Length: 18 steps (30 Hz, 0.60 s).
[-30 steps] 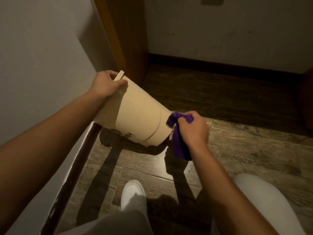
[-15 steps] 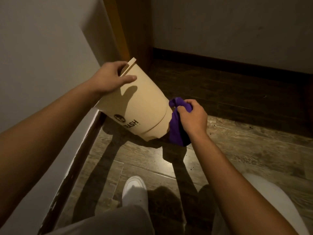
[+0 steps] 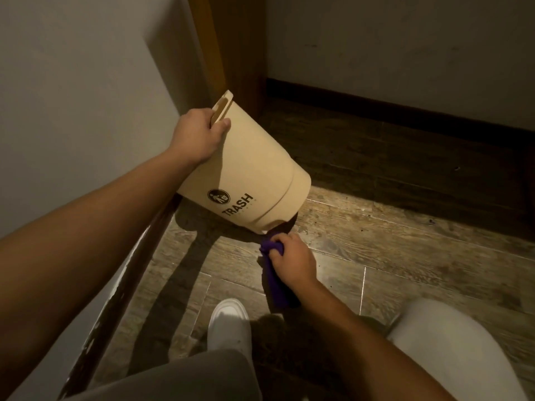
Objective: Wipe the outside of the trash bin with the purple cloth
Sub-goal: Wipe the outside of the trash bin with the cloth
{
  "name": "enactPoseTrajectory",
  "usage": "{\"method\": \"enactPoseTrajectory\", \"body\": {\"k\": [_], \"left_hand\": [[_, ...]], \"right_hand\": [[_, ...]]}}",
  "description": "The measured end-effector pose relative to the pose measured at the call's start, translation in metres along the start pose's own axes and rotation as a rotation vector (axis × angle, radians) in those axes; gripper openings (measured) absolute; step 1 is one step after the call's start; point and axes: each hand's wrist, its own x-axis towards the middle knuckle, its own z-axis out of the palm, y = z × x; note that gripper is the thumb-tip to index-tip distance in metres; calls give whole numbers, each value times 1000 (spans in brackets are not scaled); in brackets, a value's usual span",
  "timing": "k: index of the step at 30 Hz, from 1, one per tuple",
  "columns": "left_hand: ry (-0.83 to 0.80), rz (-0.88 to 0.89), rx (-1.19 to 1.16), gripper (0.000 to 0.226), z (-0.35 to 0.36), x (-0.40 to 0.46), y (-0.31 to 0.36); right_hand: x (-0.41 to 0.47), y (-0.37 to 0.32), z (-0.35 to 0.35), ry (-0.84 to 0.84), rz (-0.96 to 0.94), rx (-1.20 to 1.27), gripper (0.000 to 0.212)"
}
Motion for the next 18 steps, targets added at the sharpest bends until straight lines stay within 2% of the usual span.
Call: {"method": "enactPoseTrajectory", "body": {"k": [3, 7, 12, 15, 17, 18], "left_hand": [[-8, 47, 32, 36, 2, -2, 1], [-50, 130, 79, 33, 11, -5, 19], [-123, 245, 75, 27, 20, -19, 44], [-282, 304, 4, 27, 16, -24, 45], [-368, 260, -104, 30, 9, -28, 32], [-326, 211, -157, 34, 1, -30, 21]], "right_hand": [[15, -23, -45, 194, 70, 42, 28], [39, -66, -124, 375, 11, 72, 46], [72, -119, -174, 326, -6, -17, 59], [89, -131, -181, 266, -4, -56, 55], [96, -136, -183, 204, -7, -46, 49], [98, -138, -185, 184, -8, -35, 47]]}}
